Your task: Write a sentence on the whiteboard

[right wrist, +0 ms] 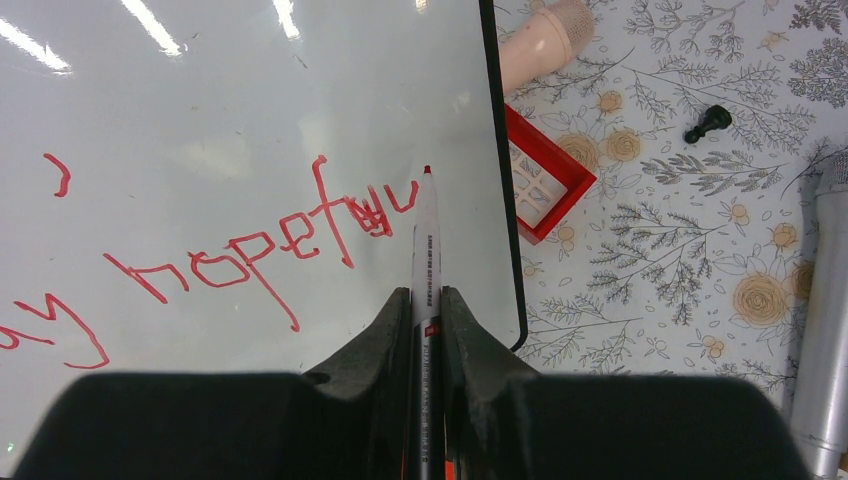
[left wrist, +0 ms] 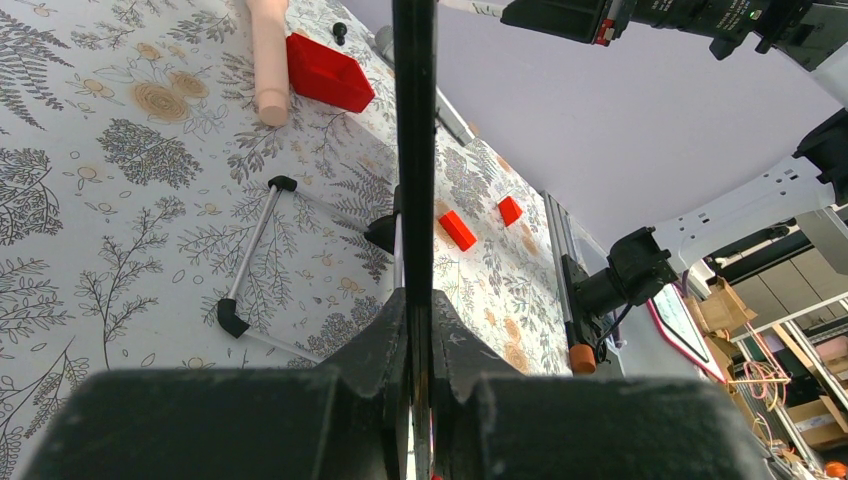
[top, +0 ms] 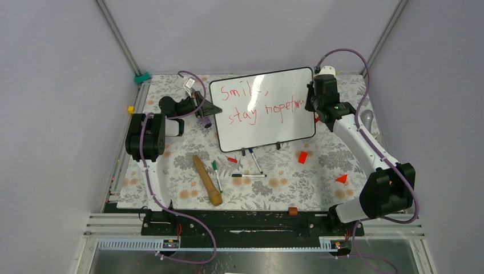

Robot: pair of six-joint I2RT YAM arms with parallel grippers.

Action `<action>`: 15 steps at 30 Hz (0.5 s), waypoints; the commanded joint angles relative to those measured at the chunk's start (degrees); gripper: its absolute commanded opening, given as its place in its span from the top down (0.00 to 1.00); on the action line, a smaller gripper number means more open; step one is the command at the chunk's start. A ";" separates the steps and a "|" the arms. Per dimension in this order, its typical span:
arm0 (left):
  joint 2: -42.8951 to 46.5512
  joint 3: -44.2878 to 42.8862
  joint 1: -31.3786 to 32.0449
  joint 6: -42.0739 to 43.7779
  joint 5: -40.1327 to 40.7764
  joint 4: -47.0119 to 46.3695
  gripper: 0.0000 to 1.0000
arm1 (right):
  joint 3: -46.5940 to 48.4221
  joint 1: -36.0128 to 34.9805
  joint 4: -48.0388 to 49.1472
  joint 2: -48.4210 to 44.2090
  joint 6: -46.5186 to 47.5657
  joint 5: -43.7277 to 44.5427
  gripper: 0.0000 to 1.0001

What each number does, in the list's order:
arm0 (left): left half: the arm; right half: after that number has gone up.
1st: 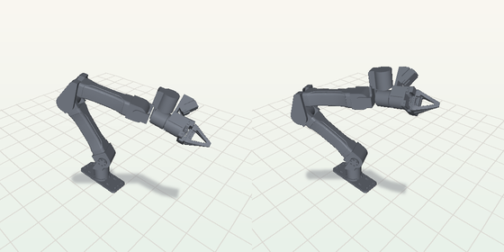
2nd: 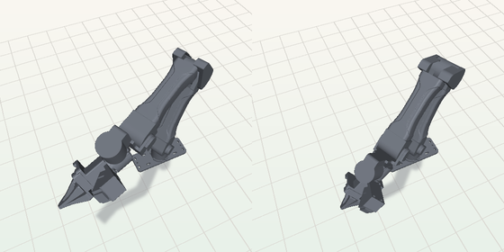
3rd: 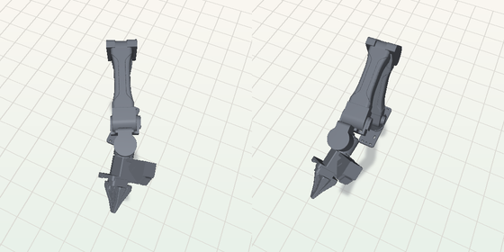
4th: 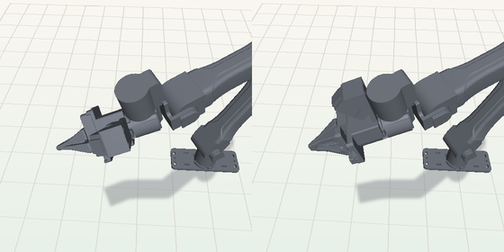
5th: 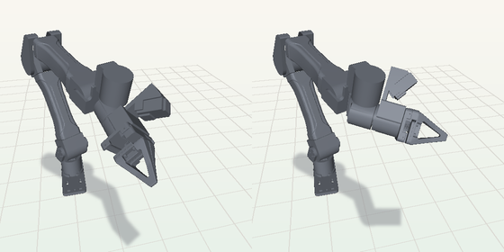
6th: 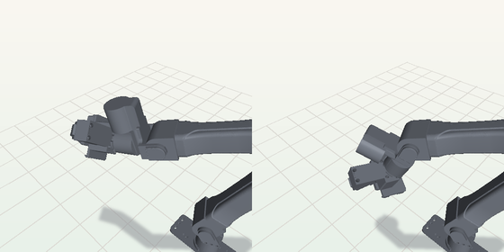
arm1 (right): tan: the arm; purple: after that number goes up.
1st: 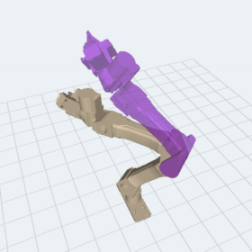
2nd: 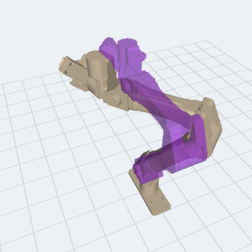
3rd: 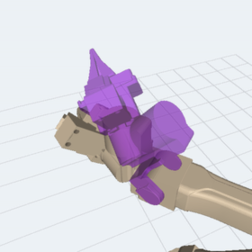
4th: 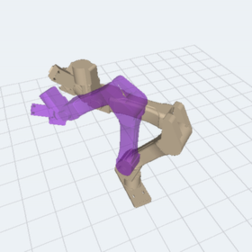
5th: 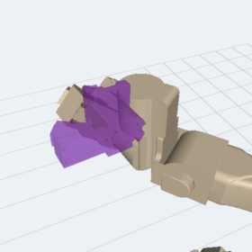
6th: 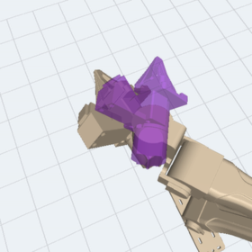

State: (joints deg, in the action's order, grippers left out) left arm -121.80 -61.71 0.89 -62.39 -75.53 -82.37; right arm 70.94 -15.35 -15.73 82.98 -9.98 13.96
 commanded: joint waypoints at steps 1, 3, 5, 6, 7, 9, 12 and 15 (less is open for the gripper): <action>3.12 0.90 0.66 0.78 -5.70 -2.09 1.00 | 0.41 0.24 2.36 -1.50 -0.39 0.07 1.00; 3.16 0.84 0.70 0.74 -5.73 -2.09 1.00 | 1.37 0.24 1.92 -0.92 -0.19 -0.37 1.00; 3.04 0.75 0.69 0.70 -5.74 -2.18 1.00 | 2.74 0.24 1.09 -0.08 -0.14 -0.63 1.00; 3.04 0.77 0.70 0.69 -5.70 -2.11 1.00 | 3.41 0.24 0.74 0.41 -0.02 -0.72 1.00; 3.04 0.78 0.70 0.69 -5.76 -2.10 1.00 | 4.07 0.22 0.31 0.88 0.00 -0.82 1.00; 3.05 0.73 0.70 0.69 -5.73 -2.10 1.00 | 4.97 0.24 -0.10 1.63 -0.03 -0.70 1.00; 3.05 0.80 0.68 0.69 -5.73 -2.07 1.00 | 5.69 0.24 -0.05 2.26 0.11 0.26 1.00; 3.06 0.74 0.69 0.64 -5.74 -2.08 1.00 | 6.91 0.23 -0.41 3.26 0.34 1.14 1.00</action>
State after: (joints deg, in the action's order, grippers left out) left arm -121.75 -61.71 0.89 -62.35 -75.53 -82.37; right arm 74.24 -15.35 -16.10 85.08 -9.93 13.93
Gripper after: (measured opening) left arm 0.066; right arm 0.180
